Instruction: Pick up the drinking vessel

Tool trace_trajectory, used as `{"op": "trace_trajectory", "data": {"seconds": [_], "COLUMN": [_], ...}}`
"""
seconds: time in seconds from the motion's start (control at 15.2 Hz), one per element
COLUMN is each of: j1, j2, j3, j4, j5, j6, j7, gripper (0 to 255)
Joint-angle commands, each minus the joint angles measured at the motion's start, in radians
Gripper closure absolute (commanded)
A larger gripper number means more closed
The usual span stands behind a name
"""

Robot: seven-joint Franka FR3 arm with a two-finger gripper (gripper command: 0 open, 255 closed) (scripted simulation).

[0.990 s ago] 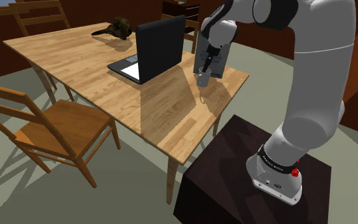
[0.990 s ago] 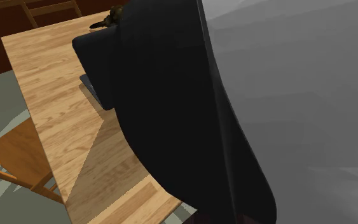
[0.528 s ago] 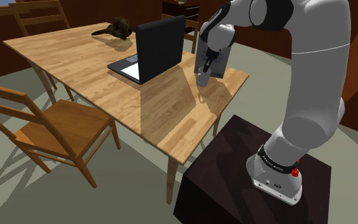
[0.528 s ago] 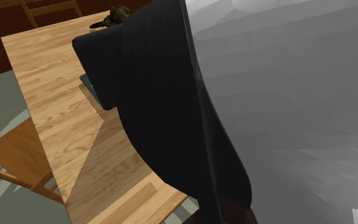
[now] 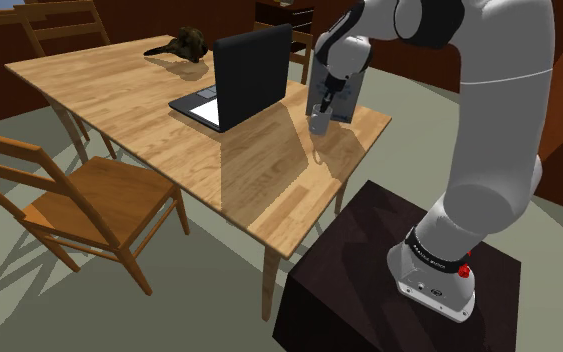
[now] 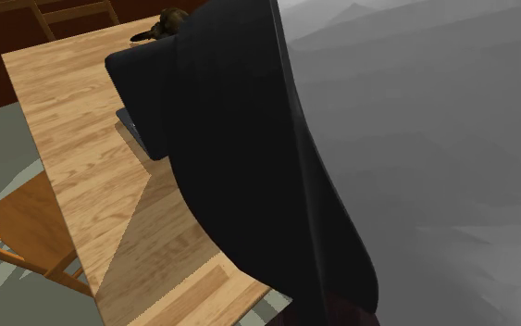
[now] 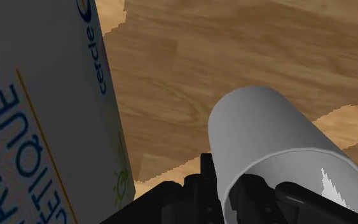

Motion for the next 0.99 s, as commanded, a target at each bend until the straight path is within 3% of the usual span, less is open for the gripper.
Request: {"op": "trace_trajectory", "data": {"seconds": [0.0,0.92], "j1": [0.004,0.032], "j2": [-0.014,-0.106], "j3": [-0.007,-0.05], "j4": [0.005,0.042], "j5": [-0.012,-0.09], "j6": [-0.017,-0.13], "j7": [0.01,0.073], "gripper": [255,255]}}
